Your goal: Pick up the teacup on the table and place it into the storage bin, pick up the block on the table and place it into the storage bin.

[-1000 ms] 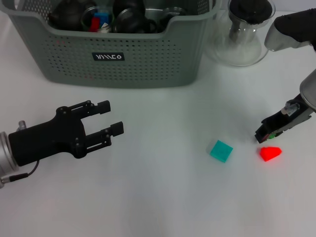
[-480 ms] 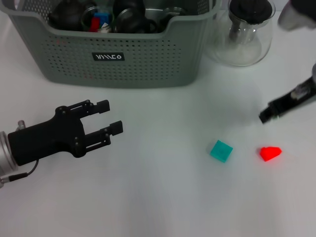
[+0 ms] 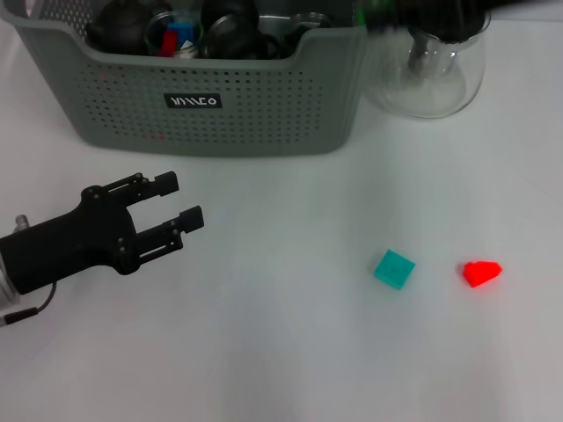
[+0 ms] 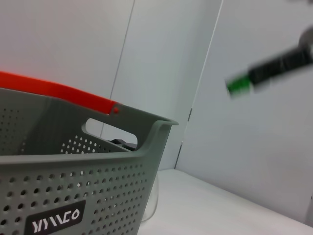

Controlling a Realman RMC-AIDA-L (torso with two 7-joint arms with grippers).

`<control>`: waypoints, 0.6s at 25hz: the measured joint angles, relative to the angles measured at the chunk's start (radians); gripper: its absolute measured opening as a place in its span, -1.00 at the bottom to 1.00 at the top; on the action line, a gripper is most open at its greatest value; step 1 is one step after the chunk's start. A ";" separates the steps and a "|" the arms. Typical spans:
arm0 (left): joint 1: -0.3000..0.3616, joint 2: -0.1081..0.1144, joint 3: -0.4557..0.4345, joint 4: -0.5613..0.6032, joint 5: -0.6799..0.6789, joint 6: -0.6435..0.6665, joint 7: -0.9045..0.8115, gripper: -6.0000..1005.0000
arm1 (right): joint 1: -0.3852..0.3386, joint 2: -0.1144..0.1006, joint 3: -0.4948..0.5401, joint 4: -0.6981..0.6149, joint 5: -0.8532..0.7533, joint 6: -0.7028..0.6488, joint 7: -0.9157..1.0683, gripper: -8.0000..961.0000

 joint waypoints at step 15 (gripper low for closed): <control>-0.002 -0.005 -0.001 -0.018 0.000 0.000 -0.004 0.31 | 0.545 0.010 -0.311 0.823 -0.191 0.864 -0.123 -0.09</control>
